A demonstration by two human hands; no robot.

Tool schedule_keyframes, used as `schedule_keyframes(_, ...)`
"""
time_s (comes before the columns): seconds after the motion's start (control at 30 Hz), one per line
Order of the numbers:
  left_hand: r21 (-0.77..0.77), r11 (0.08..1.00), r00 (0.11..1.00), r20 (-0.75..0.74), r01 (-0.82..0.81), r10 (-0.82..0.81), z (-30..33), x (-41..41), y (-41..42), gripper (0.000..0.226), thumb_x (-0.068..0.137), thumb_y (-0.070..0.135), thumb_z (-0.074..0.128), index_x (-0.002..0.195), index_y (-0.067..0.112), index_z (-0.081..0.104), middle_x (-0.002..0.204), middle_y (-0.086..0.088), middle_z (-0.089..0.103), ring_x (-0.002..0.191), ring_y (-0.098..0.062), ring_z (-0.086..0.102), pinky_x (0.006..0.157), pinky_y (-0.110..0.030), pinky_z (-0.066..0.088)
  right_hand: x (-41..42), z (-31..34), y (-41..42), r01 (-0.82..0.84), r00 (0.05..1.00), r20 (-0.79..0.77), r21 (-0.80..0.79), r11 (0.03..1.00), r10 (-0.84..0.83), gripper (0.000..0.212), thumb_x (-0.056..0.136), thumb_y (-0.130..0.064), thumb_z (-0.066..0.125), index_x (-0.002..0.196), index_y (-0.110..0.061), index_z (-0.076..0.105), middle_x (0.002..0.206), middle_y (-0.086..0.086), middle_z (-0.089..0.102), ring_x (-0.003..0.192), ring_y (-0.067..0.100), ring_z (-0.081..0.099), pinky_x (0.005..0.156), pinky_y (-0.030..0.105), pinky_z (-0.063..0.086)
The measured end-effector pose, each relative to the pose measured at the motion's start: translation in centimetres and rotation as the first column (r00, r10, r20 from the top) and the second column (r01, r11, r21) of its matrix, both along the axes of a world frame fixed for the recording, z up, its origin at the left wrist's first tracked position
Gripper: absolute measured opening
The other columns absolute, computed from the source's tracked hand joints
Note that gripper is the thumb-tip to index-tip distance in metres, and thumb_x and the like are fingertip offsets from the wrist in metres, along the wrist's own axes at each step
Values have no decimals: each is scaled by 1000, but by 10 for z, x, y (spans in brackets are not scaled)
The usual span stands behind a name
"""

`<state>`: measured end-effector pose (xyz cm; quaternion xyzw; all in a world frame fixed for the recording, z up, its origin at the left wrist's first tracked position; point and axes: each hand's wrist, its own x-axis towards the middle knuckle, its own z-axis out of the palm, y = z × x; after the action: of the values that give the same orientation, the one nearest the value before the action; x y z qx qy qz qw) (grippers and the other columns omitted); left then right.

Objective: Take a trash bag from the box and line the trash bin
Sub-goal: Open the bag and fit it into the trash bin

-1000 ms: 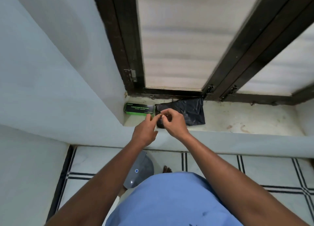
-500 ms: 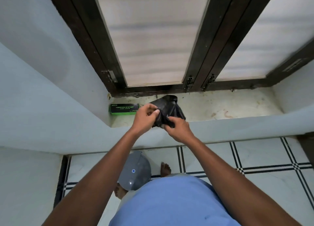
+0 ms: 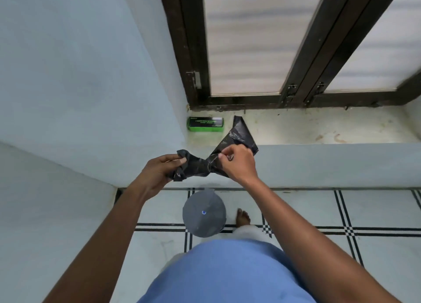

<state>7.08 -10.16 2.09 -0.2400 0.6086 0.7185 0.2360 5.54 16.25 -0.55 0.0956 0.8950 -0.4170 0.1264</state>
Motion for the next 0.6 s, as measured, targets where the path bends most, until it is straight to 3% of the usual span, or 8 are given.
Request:
schedule_keyframes(0.03, -29, 999, 1000, -24, -16, 15, 1, 10, -9, 20, 96, 5, 82, 115, 1, 77, 100, -15, 80, 88, -29, 75, 68, -31, 66, 19, 13, -17, 22, 998, -59, -83, 996, -27, 29, 98, -53, 80, 103, -25, 80, 105, -5, 78, 97, 13, 72, 86, 32, 58)
schedule_keyframes(0.1, -24, 1000, 997, -73, -1, -1, 7, 27, -20, 10, 96, 0, 81, 105, 1, 77, 94, -16, 80, 86, -33, 77, 66, -37, 67, 51, 37, -51, -16, 995, 84, -465, 885, 62, 41, 90, -58, 88, 107, -21, 79, 98, -3, 82, 83, 9, 74, 74, 28, 58)
schedule_keyframes(0.13, -11, 999, 996, -83, 38, -39, 10, 36, -27, 8, 96, 4, 81, 103, 2, 77, 96, -18, 80, 84, -33, 78, 67, -39, 67, 68, 41, -70, -48, 983, 124, -547, 836, 137, 45, 88, -54, 92, 110, -17, 79, 96, 1, 83, 81, 11, 76, 71, 30, 59)
schedule_keyframes(0.23, 83, 981, 980, -116, 175, -165, 14, 63, -56, 39, 92, 25, 83, 118, -4, 77, 110, -23, 79, 95, -34, 77, 88, -46, 65, 113, 34, -112, -114, 988, 26, -527, 842, 150, 29, 95, -28, 91, 101, -2, 80, 81, 3, 80, 72, 13, 77, 73, 37, 63)
schedule_keyframes(0.3, 94, 973, 975, -103, 209, -199, 17, 80, -84, 47, 91, 30, 81, 122, -5, 75, 108, -16, 81, 99, -29, 77, 94, -43, 64, 136, 31, -123, -47, 987, 94, -610, 791, 132, 17, 102, -17, 84, 101, 0, 82, 80, -1, 79, 71, 12, 76, 78, 30, 64)
schedule_keyframes(0.43, -97, 964, 960, -104, 249, -259, 14, 107, -137, 21, 108, 25, 70, 112, 6, 77, 112, -11, 83, 107, -22, 78, 101, -36, 60, 176, 32, -117, 84, 980, 185, -701, 708, 67, 14, 108, -17, 75, 99, -14, 85, 86, 1, 80, 69, 13, 71, 74, 26, 63)
schedule_keyframes(0.53, 93, 985, 988, -70, 144, -138, 19, 125, -154, 30, 117, 26, 55, 110, 4, 75, 118, -12, 82, 105, -23, 80, 101, -38, 65, 200, 29, -120, 145, 977, 214, -634, 760, -7, 18, 111, -16, 70, 99, -9, 81, 88, 4, 81, 67, 15, 63, 71, 31, 61)
schedule_keyframes(0.6, 79, 990, 991, -76, 115, -109, 25, 137, -148, 32, 117, 26, 54, 115, 0, 73, 116, -12, 83, 98, -24, 81, 92, -34, 68, 210, 36, -129, 215, 969, 224, -545, 810, -107, 26, 113, -26, 68, 98, -9, 79, 81, 0, 81, 67, 18, 63, 65, 29, 58)
